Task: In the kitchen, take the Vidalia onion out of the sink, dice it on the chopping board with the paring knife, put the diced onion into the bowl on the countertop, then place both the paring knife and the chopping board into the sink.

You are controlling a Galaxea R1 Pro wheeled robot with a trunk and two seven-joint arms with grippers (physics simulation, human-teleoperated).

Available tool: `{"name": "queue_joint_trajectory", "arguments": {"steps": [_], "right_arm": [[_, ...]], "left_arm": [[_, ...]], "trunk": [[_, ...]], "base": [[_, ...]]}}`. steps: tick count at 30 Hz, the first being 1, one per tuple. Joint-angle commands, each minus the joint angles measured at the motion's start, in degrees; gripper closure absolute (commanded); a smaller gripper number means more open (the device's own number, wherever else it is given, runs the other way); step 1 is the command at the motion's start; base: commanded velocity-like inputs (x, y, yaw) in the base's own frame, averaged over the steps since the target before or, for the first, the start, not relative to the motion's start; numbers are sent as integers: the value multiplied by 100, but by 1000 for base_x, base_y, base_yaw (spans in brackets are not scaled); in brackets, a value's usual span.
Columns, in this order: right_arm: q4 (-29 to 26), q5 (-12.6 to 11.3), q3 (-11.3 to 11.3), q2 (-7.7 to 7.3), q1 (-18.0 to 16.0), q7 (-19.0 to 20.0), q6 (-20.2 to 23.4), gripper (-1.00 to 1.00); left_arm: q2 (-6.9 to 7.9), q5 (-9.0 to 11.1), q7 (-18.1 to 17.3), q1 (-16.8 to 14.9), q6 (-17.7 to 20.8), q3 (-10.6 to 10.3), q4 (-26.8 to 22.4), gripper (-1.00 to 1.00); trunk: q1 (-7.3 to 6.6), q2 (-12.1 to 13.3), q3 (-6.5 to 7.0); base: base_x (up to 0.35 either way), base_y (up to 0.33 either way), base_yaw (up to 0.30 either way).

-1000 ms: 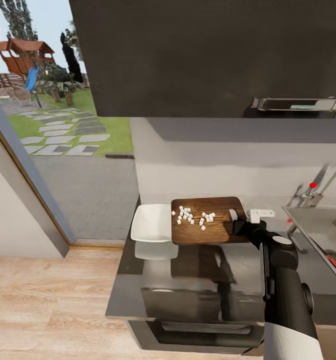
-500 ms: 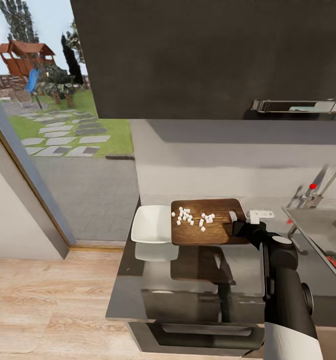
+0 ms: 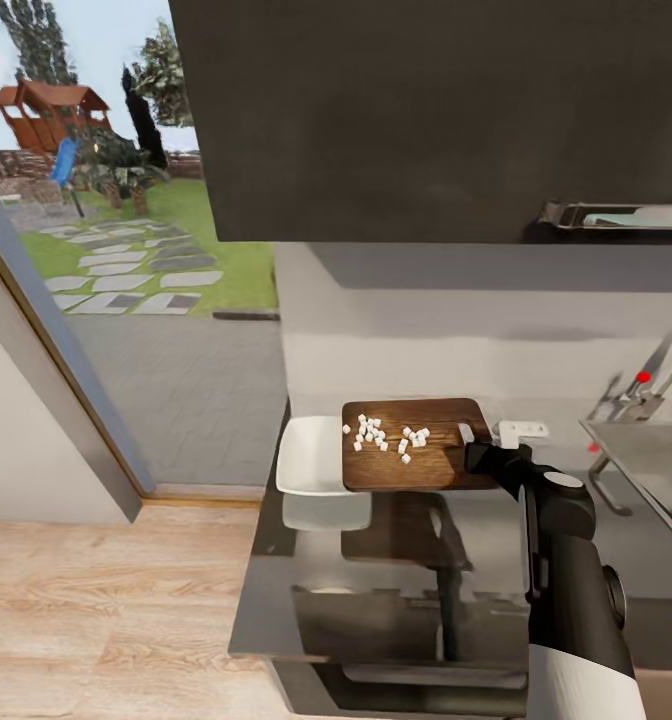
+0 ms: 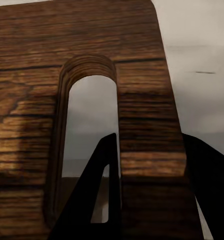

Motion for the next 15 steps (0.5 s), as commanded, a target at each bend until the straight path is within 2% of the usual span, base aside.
{"name": "queue_joint_trajectory", "arguments": {"steps": [1,15], "right_arm": [[-8,62,-9,7,-7,54,17,100],[-17,76,14,7,-7,10,217,100]], "left_arm": [[10,52,49,-1,-13,-48,-7,-100],[10,54,49,-1,-11,-48,-7,-100]], "trunk": [[4,-11,-10],[4,-11,-10]], "base": [[36,54,0],[4,7,0]]}}
